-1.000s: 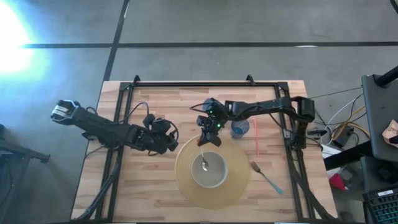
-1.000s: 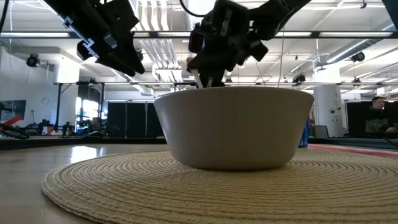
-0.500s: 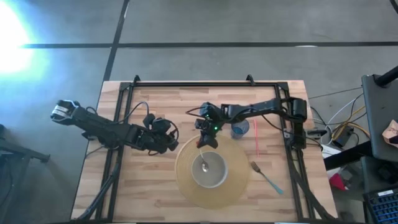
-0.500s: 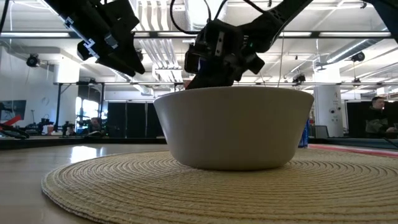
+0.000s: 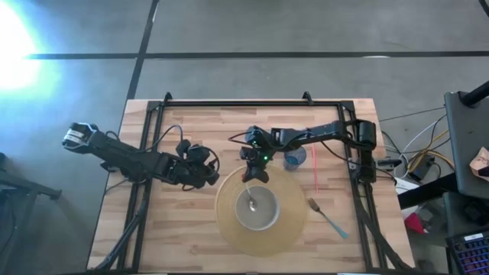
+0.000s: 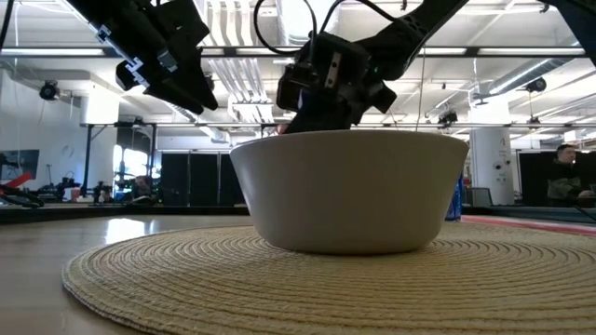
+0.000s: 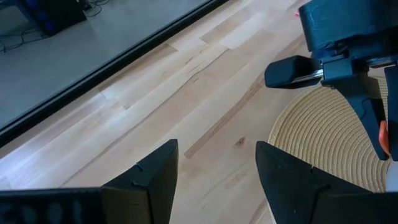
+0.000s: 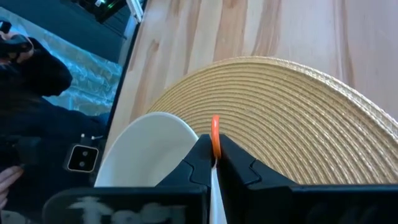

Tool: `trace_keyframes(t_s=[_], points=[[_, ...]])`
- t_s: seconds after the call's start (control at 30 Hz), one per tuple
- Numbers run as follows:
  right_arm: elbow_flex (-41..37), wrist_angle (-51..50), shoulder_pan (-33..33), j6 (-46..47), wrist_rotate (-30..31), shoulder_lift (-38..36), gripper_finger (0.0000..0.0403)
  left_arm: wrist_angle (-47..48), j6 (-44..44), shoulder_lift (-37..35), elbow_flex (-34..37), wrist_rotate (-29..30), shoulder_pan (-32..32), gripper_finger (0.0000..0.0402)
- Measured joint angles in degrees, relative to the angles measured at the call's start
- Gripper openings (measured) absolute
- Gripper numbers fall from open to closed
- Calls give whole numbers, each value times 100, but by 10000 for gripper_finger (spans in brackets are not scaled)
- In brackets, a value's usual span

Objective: Pick & Place Utensil
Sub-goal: Put the orange spoon into the white bowl on the brown placemat, then put the red straw into the blue cup

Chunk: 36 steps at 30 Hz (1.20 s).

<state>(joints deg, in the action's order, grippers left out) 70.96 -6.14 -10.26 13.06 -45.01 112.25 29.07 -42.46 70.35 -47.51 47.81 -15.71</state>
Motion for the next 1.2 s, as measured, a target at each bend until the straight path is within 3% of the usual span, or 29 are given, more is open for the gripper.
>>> trace_keyframes(t_s=[0.2, 0.67, 1.2], points=[[0, -185, 2, -151, 11, -2, 19, -1, 0, 0, -2, 0, 1, 208], [-4, -452, -11, -171, 15, -173, 100, 1, 2, 0, -2, 0, 7, 208], [-2, -1775, -49, -901, 17, -1559, 116, -74, 22, 0, -55, -46, 15, 208]])
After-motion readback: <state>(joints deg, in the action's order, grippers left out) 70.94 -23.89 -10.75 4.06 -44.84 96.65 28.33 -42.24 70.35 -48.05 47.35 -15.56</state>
